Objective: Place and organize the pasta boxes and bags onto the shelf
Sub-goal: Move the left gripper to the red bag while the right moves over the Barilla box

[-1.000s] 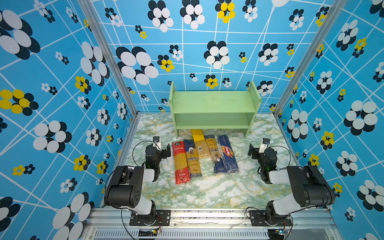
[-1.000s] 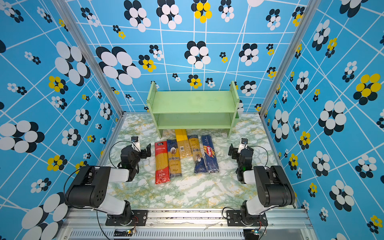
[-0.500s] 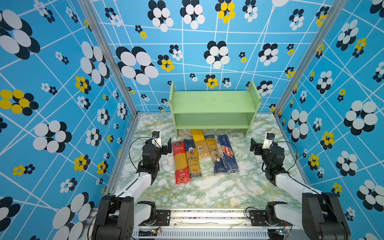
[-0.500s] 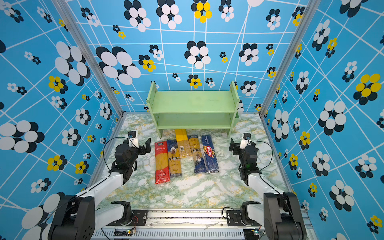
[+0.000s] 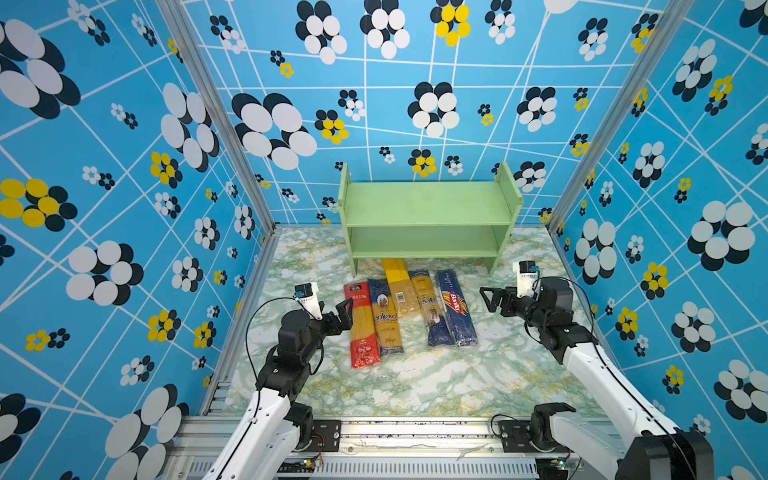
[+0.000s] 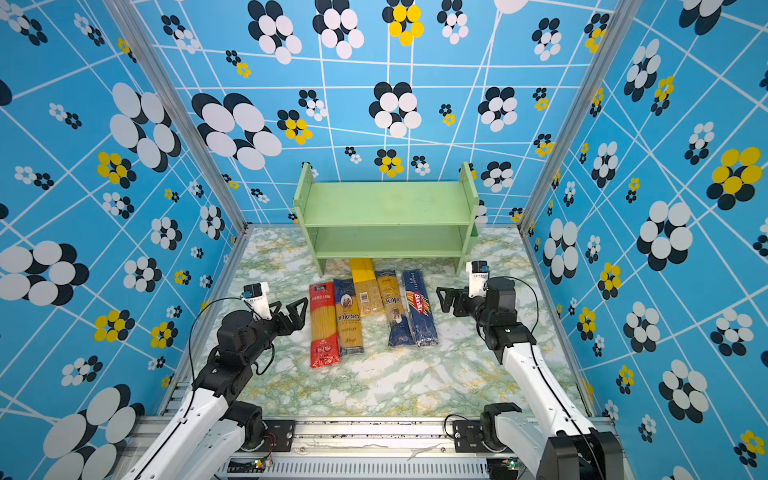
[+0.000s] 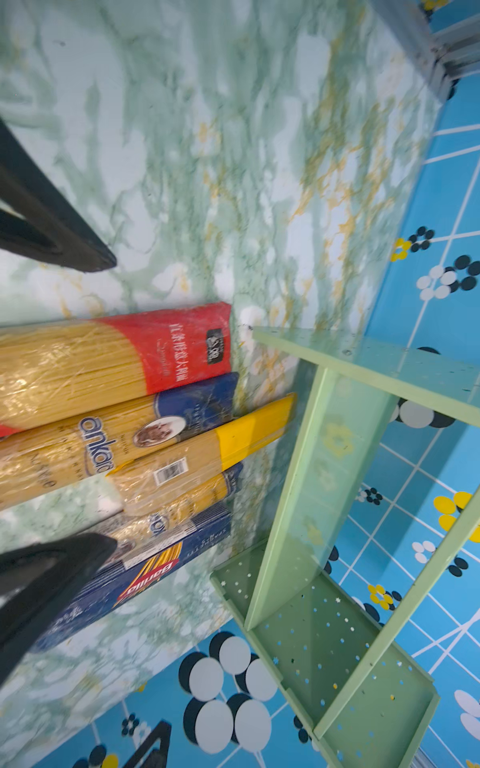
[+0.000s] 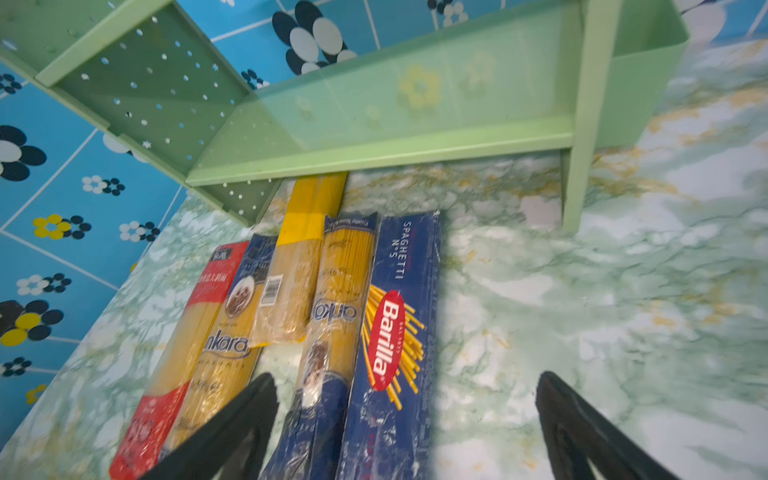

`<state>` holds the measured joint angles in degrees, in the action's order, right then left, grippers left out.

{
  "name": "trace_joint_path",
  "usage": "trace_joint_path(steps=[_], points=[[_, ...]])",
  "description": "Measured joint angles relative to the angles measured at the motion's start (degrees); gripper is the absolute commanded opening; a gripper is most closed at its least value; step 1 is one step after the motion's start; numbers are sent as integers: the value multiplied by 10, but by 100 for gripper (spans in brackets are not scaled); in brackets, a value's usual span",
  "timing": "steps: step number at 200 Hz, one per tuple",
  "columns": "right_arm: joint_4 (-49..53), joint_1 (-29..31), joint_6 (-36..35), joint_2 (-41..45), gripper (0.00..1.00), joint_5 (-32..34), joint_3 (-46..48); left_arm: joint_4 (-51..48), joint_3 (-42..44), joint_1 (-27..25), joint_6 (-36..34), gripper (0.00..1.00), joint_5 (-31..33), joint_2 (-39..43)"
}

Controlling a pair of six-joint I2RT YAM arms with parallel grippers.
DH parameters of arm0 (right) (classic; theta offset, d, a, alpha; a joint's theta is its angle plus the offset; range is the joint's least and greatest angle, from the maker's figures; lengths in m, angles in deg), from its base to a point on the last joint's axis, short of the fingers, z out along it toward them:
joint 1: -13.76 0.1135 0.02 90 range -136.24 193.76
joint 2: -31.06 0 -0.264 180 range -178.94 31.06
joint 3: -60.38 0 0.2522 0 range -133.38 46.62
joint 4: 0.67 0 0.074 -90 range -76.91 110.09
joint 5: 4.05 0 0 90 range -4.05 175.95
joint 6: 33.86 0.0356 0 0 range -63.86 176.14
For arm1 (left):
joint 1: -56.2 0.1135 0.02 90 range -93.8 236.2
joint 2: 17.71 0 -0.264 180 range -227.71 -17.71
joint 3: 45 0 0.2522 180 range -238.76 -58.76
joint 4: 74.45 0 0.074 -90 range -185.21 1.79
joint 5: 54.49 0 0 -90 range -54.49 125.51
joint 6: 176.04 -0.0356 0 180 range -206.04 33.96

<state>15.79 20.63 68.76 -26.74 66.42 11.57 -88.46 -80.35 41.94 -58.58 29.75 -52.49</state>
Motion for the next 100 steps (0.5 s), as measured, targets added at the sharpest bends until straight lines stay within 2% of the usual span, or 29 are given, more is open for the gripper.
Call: trace_joint_path(steps=[27,48,100], points=[[49,43,17,2,99,-8,-13,-68,16,-51,55,99,16,50],[73,64,31,3,99,-6,-21,-101,27,-85,83,99,33,56],[124,117,47,-1,97,26,-43,-115,28,-160,111,99,72,-37]])
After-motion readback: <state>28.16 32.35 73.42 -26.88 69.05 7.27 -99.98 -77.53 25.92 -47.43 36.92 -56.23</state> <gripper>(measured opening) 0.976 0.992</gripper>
